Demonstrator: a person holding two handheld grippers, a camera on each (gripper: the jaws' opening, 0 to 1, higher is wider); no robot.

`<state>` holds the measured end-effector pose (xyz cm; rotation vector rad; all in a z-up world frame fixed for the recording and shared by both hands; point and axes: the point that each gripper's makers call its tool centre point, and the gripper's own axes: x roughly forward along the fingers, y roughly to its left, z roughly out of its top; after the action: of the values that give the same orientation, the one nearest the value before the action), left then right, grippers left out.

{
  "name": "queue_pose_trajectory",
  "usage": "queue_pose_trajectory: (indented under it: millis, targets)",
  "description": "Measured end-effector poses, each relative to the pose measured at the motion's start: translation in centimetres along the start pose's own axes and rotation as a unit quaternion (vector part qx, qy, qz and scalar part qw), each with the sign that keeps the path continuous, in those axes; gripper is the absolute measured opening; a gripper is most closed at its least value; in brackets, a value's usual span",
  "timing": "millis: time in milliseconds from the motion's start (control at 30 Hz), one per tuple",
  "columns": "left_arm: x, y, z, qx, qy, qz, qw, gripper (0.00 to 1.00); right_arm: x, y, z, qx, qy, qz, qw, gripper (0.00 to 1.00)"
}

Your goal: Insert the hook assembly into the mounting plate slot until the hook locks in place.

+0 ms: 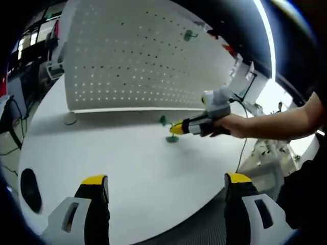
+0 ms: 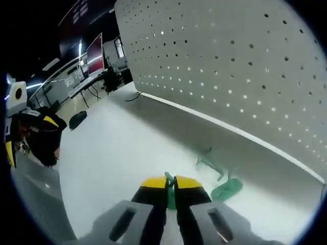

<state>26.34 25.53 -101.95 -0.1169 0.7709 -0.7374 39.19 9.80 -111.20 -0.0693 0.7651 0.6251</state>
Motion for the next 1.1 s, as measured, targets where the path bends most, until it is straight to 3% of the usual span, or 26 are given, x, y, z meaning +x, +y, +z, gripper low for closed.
queue_pose_trajectory:
  millis: [233, 533, 667, 833, 1100]
  targets:
    - [-0.2, -0.1, 0.0, 0.002, -0.001, 0.002, 1.0000, 0.95, -0.3, 0.1, 0.0, 0.029, 0.000, 0.003, 0.9996, 0.00]
    - [-0.5, -0.6, 0.7, 0.013, -0.009, 0.002, 0.9999, 0.95, -1.5, 0.1, 1.4, 0.055, -0.033, -0.023, 0.9976, 0.00]
    - [-0.7, -0.8, 1.4, 0.020, -0.017, 0.002, 0.9997, 0.96, -2.5, 0.2, 3.0, 0.089, -0.067, -0.032, 0.9932, 0.00]
    - [-0.7, -0.9, 1.8, 0.029, -0.018, 0.000, 0.9994, 0.95, -4.3, 0.9, 5.0, 0.090, -0.102, -0.041, 0.9899, 0.00]
    - [0.0, -0.6, 4.6, 0.039, -0.033, 0.010, 0.9986, 0.96, -7.9, 2.8, 8.2, 0.138, -0.174, -0.033, 0.9745, 0.00]
